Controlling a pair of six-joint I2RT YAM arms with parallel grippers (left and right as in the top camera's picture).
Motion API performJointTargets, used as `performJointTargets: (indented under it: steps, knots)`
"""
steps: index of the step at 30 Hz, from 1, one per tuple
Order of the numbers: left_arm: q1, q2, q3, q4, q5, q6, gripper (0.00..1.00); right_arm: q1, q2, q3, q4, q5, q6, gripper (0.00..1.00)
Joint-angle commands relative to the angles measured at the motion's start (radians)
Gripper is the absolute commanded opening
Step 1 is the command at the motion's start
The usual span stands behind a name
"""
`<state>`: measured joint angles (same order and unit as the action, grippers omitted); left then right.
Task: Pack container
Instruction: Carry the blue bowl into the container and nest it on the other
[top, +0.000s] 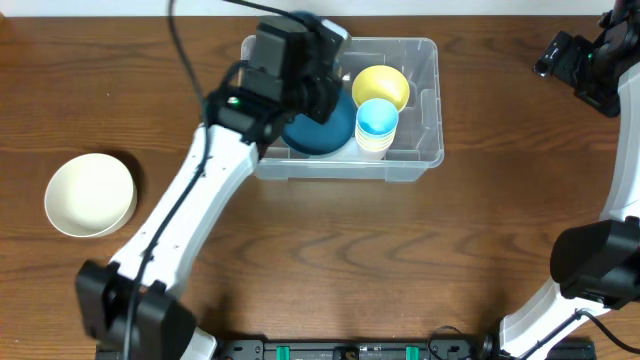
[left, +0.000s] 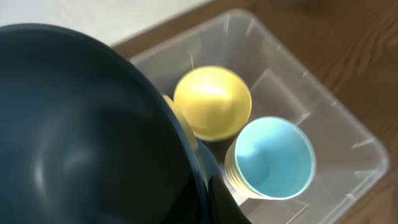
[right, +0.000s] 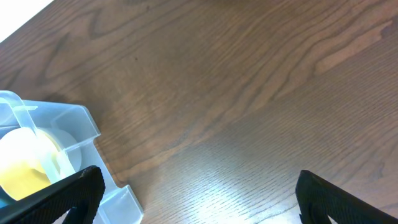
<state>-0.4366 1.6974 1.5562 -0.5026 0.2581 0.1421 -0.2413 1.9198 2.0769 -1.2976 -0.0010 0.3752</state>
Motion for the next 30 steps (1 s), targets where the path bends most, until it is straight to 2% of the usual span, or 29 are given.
performJointTargets:
  steps: [1,8,15,18,20,25,30]
  knots:
    - [-0.006,0.053,0.005,-0.01,-0.028,0.029,0.06,-0.006,-0.003,0.016,-0.001,0.004,0.013,0.99]
    - [-0.006,0.154,0.005,-0.018,-0.027,0.029,0.06,-0.006,-0.003,0.016,-0.001,0.004,0.013,0.99]
    - [-0.006,0.184,0.005,-0.019,-0.027,0.025,0.07,-0.006,-0.003,0.016,-0.001,0.004,0.013,0.99]
    - [-0.006,0.184,0.005,-0.018,-0.027,0.026,0.4,-0.006,-0.003,0.016,-0.001,0.004,0.013,0.99]
    - [-0.006,0.184,0.005,-0.018,-0.027,0.026,0.49,-0.006,-0.003,0.016,-0.001,0.004,0.013,0.99]
    - [0.0,0.184,0.005,-0.005,-0.027,0.024,0.5,-0.006,-0.003,0.016,-0.001,0.005,0.013,0.99]
    - [0.055,0.166,0.012,0.012,-0.027,-0.03,0.5,-0.006,-0.003,0.016,-0.001,0.004,0.013,0.99]
